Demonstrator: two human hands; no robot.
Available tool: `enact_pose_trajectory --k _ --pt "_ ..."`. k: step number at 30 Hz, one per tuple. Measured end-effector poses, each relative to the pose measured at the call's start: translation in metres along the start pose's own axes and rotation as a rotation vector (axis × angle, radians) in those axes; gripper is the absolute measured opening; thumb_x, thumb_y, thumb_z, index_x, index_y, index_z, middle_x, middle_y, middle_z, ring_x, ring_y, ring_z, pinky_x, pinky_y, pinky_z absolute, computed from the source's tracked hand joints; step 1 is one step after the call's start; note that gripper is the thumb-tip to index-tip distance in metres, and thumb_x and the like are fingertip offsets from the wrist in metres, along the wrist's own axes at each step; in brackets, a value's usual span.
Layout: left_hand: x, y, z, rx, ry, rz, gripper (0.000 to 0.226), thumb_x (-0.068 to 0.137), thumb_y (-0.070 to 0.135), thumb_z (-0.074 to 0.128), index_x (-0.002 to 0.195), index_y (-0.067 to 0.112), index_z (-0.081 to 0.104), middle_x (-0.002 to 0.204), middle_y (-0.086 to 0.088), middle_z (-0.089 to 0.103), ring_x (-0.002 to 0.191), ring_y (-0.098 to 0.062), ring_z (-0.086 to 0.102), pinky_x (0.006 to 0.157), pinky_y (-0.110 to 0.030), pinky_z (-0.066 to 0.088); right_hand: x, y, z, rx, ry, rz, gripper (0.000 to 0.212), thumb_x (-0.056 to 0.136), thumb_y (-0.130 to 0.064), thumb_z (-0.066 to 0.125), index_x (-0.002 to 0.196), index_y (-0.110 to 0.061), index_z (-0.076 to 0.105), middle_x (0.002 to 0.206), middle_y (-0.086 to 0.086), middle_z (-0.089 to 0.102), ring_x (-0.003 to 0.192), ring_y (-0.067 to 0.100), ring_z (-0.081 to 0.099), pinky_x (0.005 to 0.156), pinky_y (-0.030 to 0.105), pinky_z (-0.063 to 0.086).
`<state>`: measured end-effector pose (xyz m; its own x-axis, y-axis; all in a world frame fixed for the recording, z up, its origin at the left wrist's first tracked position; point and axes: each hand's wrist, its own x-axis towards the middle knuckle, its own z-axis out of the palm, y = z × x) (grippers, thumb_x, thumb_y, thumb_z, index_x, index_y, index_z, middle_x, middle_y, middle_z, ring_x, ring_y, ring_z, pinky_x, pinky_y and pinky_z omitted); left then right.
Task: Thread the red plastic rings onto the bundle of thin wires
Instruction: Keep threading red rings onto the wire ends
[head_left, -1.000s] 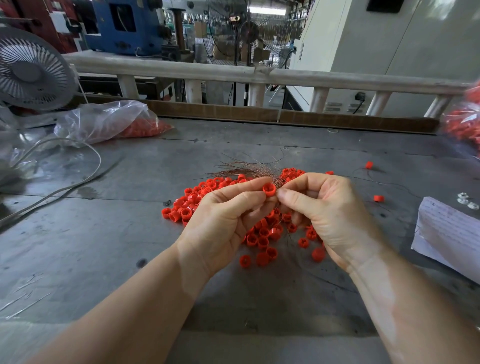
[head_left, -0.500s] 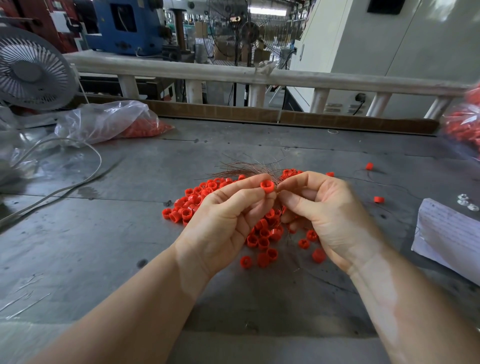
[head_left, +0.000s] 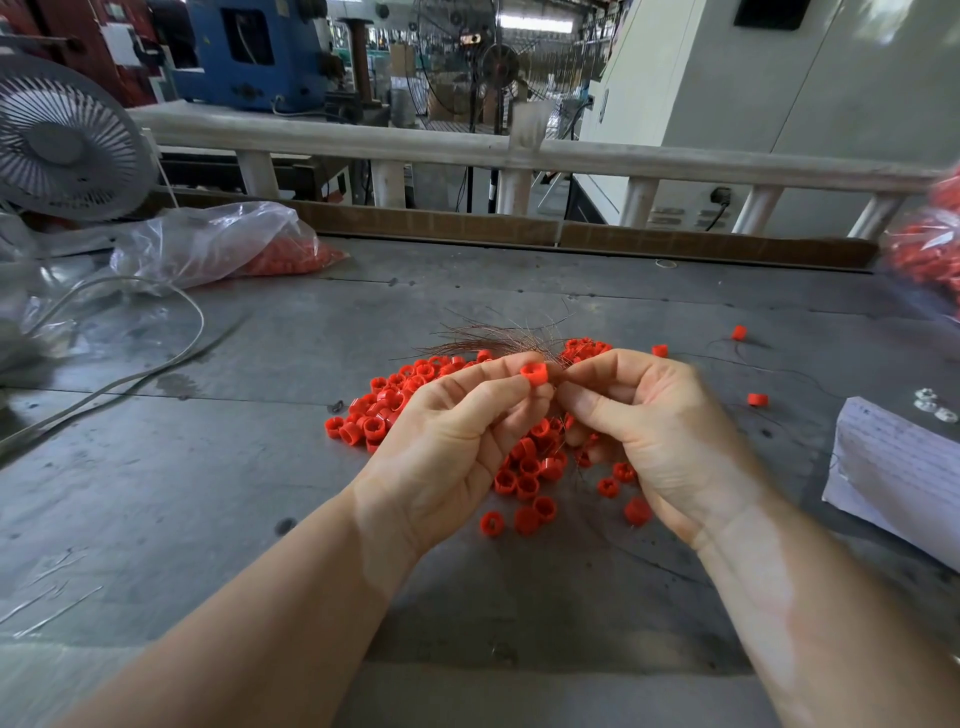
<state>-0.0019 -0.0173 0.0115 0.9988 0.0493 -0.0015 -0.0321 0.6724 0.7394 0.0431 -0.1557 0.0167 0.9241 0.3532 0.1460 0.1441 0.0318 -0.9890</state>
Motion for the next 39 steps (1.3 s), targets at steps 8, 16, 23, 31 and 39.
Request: enact_pose_trajectory --k 8,16,23,31,39 --pt "-0.0007 0.0000 -0.0004 0.050 -0.037 -0.013 0.015 0.069 0.008 0.063 0.078 0.006 0.074 0.078 -0.008 0.071 0.067 -0.009 0.068 0.063 -0.018 0.055 -0.0015 -0.0028 0.0020 0.020 0.006 0.035 0.032 0.057 -0.032 0.073 0.079 -0.011 0.065 0.058 0.000 0.066 0.047 0.007 0.059 0.040 0.016 0.041" --pt "-0.0013 0.0010 -0.0025 0.093 -0.071 -0.010 0.013 0.066 0.014 0.067 0.076 0.013 0.076 0.081 -0.004 0.073 0.072 -0.008 0.069 0.064 -0.018 0.055 -0.0016 -0.0004 0.0031 0.019 -0.022 0.028 0.028 0.058 -0.031 0.070 0.077 -0.011 0.064 0.055 0.000 0.065 0.045 0.007 0.059 0.039 0.015 0.041" --pt "-0.0016 0.0013 -0.0024 0.077 -0.055 -0.003 0.013 0.063 0.013 0.069 0.074 0.014 0.075 0.081 -0.006 0.073 0.071 -0.009 0.070 0.064 -0.019 0.056 -0.0016 -0.0006 0.0023 0.008 -0.053 0.009 0.025 0.059 -0.032 0.070 0.075 -0.013 0.065 0.057 -0.001 0.066 0.048 0.007 0.060 0.040 0.015 0.041" --pt "-0.0018 0.0023 -0.0025 0.037 -0.057 -0.007 0.012 0.065 0.009 0.066 0.072 0.012 0.075 0.081 -0.007 0.073 0.070 -0.010 0.070 0.063 -0.020 0.056 -0.0019 -0.0006 0.0022 0.010 -0.058 -0.054 0.025 0.060 -0.031 0.069 0.076 -0.012 0.065 0.059 0.001 0.066 0.049 0.008 0.060 0.041 0.016 0.041" --pt "-0.0019 0.0034 -0.0031 -0.018 -0.079 -0.028 0.016 0.066 0.007 0.062 0.074 0.011 0.076 0.079 -0.007 0.073 0.070 -0.010 0.071 0.061 -0.020 0.056 -0.0023 -0.0021 0.0028 0.011 -0.066 -0.096 0.017 0.062 -0.030 0.070 0.073 -0.017 0.068 0.062 0.001 0.068 0.052 0.009 0.061 0.042 0.017 0.042"
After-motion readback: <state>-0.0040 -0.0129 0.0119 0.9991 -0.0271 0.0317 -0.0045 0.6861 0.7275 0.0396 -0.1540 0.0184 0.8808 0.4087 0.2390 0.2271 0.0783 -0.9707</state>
